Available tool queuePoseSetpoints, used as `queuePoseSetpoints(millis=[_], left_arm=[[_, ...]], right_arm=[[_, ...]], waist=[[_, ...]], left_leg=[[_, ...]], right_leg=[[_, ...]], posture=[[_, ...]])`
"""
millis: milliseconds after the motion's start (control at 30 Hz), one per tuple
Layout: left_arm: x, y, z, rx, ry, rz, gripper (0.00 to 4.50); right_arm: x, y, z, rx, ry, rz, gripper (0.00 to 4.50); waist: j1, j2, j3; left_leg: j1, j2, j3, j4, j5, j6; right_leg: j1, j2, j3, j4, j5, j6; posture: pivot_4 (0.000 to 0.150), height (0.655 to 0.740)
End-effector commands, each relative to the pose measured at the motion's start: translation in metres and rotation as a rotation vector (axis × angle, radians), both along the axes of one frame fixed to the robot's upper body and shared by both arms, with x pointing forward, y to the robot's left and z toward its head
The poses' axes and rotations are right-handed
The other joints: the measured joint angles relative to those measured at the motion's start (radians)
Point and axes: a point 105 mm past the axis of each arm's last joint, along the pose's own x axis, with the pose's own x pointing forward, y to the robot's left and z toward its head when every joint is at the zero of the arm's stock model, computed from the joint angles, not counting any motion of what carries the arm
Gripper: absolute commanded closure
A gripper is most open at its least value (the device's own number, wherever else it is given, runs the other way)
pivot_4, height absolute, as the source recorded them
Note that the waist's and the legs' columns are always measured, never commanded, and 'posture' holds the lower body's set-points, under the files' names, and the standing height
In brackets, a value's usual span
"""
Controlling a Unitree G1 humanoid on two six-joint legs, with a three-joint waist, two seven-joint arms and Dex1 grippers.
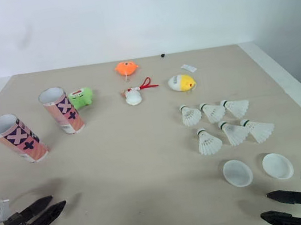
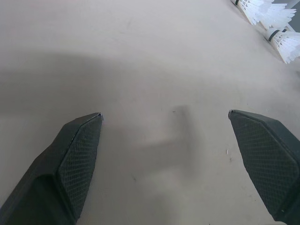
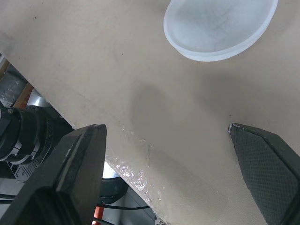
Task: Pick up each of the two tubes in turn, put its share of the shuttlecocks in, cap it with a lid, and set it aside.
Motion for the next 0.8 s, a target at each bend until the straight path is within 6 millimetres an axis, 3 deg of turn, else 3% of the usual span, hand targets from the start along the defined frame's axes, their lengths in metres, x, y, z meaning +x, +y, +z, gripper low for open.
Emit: queuePoseSetpoints(millis=[33,800], left_arm=[[-0.0047,0.0075,-0.0176,0.02,0.081,0.039,0.0],[0.0007,0.0055,-0.0155,-0.033,0.073,0.04,0.0]], right_arm=[[-0.009,0.0027,-0.0169,0.001,0.096,-0.004,0.04],[-0.0044,0.0099,-0.0201,0.015,0.088,0.018,0.04]], waist=[[0.0,0.0,0.0],[0.0,0.0,0.0]], left_leg=[[0.0,0.0,0.0,0.0,0.0,0.0],[0.003,0.001,0.0,0.0,-0.006,0.0]], right_leg=[[0.0,0.0,0.0,0.0,0.0,0.0],[-0.003,-0.001,-0.002,-0.004,0.0,0.0]], posture=[[0.15,0.7323],[0.15,0.7323]])
